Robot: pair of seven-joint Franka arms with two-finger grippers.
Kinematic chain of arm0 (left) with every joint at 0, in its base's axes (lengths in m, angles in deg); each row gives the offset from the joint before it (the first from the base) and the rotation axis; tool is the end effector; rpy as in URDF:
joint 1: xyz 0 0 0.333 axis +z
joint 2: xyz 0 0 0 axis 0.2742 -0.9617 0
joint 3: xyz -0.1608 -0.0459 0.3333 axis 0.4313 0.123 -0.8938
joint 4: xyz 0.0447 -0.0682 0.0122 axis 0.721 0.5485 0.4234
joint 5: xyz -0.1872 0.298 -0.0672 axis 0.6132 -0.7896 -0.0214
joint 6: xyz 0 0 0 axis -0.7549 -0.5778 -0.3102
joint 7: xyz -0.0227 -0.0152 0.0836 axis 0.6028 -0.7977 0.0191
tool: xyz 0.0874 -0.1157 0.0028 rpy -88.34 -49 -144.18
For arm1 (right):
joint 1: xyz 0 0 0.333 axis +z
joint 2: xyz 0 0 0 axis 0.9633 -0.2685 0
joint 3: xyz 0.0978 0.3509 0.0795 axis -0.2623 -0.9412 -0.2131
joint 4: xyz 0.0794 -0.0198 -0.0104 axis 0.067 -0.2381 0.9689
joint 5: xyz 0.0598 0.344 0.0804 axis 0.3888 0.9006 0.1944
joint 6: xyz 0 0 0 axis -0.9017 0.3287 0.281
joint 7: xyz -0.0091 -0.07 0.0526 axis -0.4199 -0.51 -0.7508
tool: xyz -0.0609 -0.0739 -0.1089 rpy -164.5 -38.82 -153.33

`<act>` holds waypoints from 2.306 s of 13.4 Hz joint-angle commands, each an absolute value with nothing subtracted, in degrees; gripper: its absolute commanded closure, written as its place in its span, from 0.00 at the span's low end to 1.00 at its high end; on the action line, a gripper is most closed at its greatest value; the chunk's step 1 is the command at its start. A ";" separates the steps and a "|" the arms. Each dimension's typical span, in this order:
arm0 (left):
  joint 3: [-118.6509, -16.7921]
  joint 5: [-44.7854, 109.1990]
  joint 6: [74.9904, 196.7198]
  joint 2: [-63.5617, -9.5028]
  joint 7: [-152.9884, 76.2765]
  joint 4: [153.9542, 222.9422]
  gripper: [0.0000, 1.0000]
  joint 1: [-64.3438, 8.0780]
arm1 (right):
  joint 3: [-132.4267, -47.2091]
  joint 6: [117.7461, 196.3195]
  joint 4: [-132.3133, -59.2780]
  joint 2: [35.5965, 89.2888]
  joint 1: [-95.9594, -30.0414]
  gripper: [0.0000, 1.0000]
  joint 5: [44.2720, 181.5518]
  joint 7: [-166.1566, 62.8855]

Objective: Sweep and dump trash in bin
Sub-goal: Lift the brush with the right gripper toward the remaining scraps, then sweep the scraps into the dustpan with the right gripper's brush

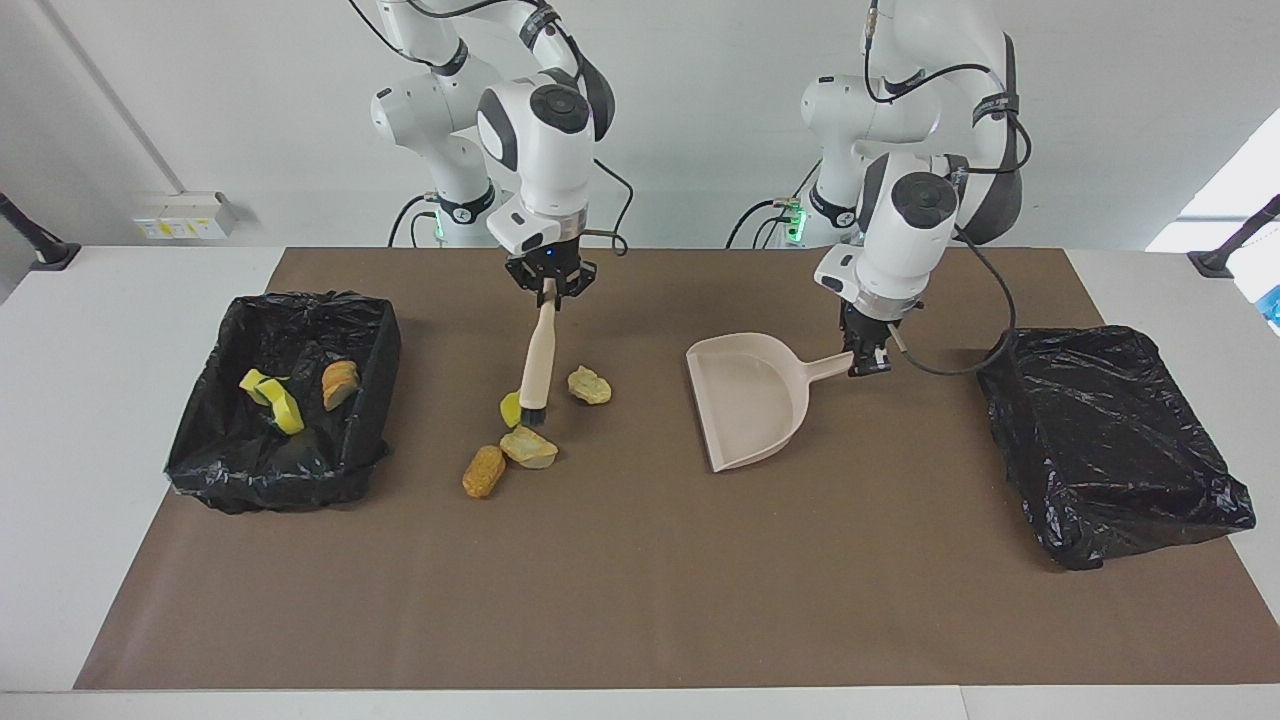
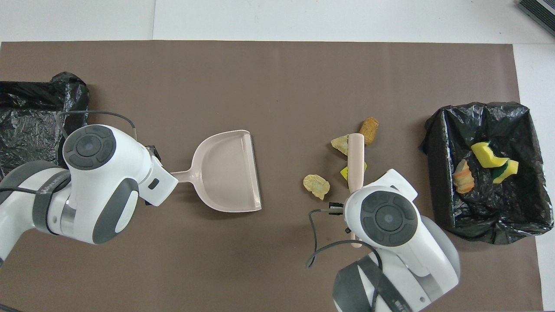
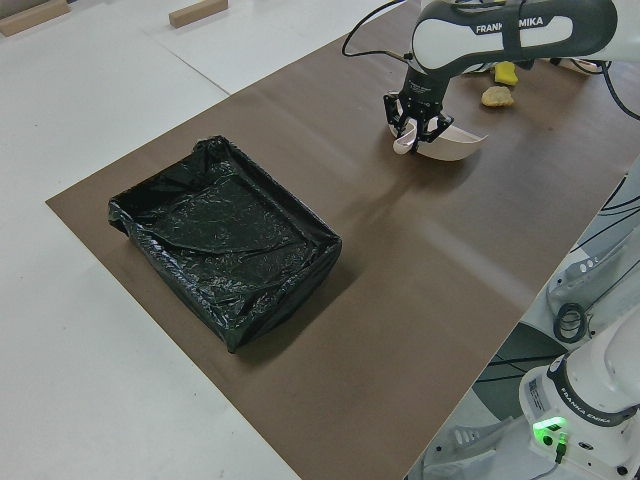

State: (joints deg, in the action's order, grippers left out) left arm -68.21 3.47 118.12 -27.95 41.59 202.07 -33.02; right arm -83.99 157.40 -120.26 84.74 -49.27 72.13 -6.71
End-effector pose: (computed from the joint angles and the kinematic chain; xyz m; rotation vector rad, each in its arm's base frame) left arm 0.4770 -0.1649 0.4265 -2.2785 2.1255 0.1199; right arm 0.4164 0.1909 0.4561 2.9733 -0.1383 0.0508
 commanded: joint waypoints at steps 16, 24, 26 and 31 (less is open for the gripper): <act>-69.17 3.11 120.52 -27.35 33.86 204.58 1.00 -38.33 | -85.34 163.64 -116.78 72.52 -55.64 1.00 84.24 -36.72; -69.17 3.11 120.61 -27.35 33.07 204.58 1.00 -38.42 | -85.52 163.45 -106.23 66.02 -41.91 1.00 103.56 -25.09; -69.17 3.11 120.61 -27.35 32.81 204.67 1.00 -38.42 | -85.52 164.41 -104.46 65.48 -39.89 1.00 111.46 -24.92; -69.17 3.11 120.61 -27.35 32.63 204.58 1.00 -38.33 | -84.55 158.19 -104.54 69.07 -41.63 1.00 110.28 -24.66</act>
